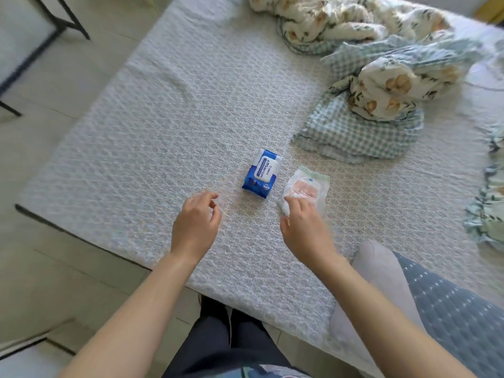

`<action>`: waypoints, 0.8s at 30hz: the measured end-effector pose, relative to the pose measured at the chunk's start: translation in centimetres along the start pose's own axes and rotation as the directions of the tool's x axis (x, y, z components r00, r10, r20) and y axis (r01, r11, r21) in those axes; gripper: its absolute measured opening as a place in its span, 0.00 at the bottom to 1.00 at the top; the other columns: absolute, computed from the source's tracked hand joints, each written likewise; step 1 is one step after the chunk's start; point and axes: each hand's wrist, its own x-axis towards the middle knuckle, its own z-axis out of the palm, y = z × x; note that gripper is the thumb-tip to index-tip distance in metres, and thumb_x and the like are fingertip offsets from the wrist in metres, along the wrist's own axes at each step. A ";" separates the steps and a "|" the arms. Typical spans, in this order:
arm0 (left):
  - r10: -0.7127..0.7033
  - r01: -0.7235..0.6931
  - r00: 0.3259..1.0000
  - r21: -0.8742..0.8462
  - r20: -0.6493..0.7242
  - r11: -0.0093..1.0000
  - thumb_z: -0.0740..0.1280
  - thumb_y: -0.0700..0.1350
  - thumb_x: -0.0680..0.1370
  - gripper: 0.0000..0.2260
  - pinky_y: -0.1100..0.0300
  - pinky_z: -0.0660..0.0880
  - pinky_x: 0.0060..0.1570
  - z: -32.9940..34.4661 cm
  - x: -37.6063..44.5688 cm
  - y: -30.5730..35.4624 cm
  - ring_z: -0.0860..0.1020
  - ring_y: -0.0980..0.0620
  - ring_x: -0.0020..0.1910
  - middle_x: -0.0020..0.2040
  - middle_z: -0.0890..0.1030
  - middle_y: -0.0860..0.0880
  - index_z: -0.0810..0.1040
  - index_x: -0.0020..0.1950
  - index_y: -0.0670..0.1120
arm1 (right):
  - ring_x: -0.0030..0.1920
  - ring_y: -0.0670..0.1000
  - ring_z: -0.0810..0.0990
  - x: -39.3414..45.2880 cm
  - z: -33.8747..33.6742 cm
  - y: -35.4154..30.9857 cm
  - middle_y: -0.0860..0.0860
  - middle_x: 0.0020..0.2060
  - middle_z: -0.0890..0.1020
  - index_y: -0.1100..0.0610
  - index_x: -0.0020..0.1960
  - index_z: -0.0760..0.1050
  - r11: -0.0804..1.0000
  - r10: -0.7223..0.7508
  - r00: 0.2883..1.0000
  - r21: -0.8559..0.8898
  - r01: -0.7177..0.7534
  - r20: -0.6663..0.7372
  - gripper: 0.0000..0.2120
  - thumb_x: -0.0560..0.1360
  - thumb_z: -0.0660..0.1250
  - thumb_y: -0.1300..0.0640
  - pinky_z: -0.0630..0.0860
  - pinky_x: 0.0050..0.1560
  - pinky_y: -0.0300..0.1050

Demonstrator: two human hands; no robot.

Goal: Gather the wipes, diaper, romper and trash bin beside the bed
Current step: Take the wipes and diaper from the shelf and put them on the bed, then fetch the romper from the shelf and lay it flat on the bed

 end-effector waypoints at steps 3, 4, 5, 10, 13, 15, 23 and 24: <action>-0.030 0.031 0.998 0.022 -0.058 0.999 0.62 0.44 0.79 0.12 0.56 0.75 0.46 -2.4 -3.4 -1.6 0.75 0.50 0.56 0.52 0.81 0.50 0.76 0.62 0.46 | 0.68 0.56 0.68 -1.2 -0.3 -3.2 0.56 0.67 0.73 0.61 0.71 0.64 0.997 -0.072 0.997 -0.016 0.072 0.033 0.22 0.79 0.61 0.57 0.67 0.66 0.49; -0.042 0.044 0.996 0.031 -0.078 0.999 0.63 0.44 0.79 0.12 0.56 0.75 0.45 -3.1 -4.4 -2.2 0.75 0.49 0.55 0.51 0.81 0.50 0.77 0.62 0.45 | 0.68 0.57 0.68 -1.6 -0.3 -4.3 0.56 0.67 0.73 0.61 0.72 0.63 0.995 -0.099 0.994 -0.027 0.100 0.041 0.23 0.79 0.61 0.56 0.66 0.66 0.48; -0.055 0.059 0.994 0.037 -0.097 0.998 0.63 0.43 0.79 0.12 0.57 0.74 0.44 -3.8 -5.4 -2.9 0.76 0.49 0.55 0.51 0.81 0.50 0.77 0.61 0.45 | 0.68 0.57 0.67 -1.9 -0.1 -5.4 0.56 0.67 0.72 0.61 0.72 0.63 0.990 -0.130 0.990 -0.042 0.133 0.053 0.23 0.79 0.61 0.56 0.65 0.67 0.48; -0.145 0.153 0.972 0.029 -0.186 0.988 0.66 0.42 0.78 0.11 0.60 0.71 0.42 -7.0 -10.4 -7.2 0.77 0.48 0.51 0.48 0.82 0.51 0.78 0.59 0.45 | 0.69 0.56 0.67 -3.3 1.2 -11.4 0.55 0.67 0.72 0.60 0.73 0.62 0.962 -0.253 0.961 -0.079 0.262 0.109 0.24 0.80 0.60 0.54 0.64 0.68 0.47; -0.209 0.217 0.949 0.008 -0.236 0.976 0.67 0.40 0.76 0.11 0.60 0.70 0.41 -9.2 -13.3 -10.5 0.78 0.48 0.49 0.46 0.82 0.50 0.79 0.58 0.45 | 0.70 0.56 0.66 -4.2 2.8 -15.8 0.54 0.68 0.71 0.59 0.73 0.62 0.941 -0.311 0.938 -0.087 0.326 0.152 0.23 0.80 0.60 0.54 0.65 0.67 0.47; -0.254 0.261 0.933 -0.003 -0.255 0.965 0.68 0.39 0.75 0.11 0.58 0.72 0.41 -10.9 -15.2 -12.8 0.78 0.47 0.49 0.46 0.82 0.49 0.79 0.57 0.44 | 0.70 0.56 0.65 -4.7 4.1 -19.0 0.54 0.69 0.71 0.59 0.73 0.62 0.929 -0.337 0.923 -0.090 0.358 0.184 0.23 0.80 0.59 0.53 0.65 0.68 0.48; -0.379 0.392 0.901 0.022 -0.210 0.920 0.65 0.38 0.78 0.12 0.50 0.76 0.45 -19.6 -22.0 -23.6 0.77 0.44 0.51 0.48 0.83 0.45 0.78 0.61 0.38 | 0.71 0.55 0.64 -7.0 10.0 -32.3 0.53 0.70 0.69 0.58 0.73 0.61 0.903 -0.389 0.870 -0.061 0.425 0.303 0.23 0.81 0.57 0.54 0.65 0.67 0.47; -0.391 0.409 0.894 0.038 -0.219 0.912 0.65 0.38 0.78 0.12 0.51 0.76 0.44 -20.7 -22.5 -24.9 0.78 0.44 0.51 0.48 0.83 0.45 0.78 0.61 0.38 | 0.71 0.56 0.63 -7.0 10.7 -33.8 0.53 0.70 0.69 0.58 0.74 0.61 0.899 -0.397 0.859 -0.051 0.434 0.324 0.23 0.81 0.57 0.54 0.65 0.68 0.48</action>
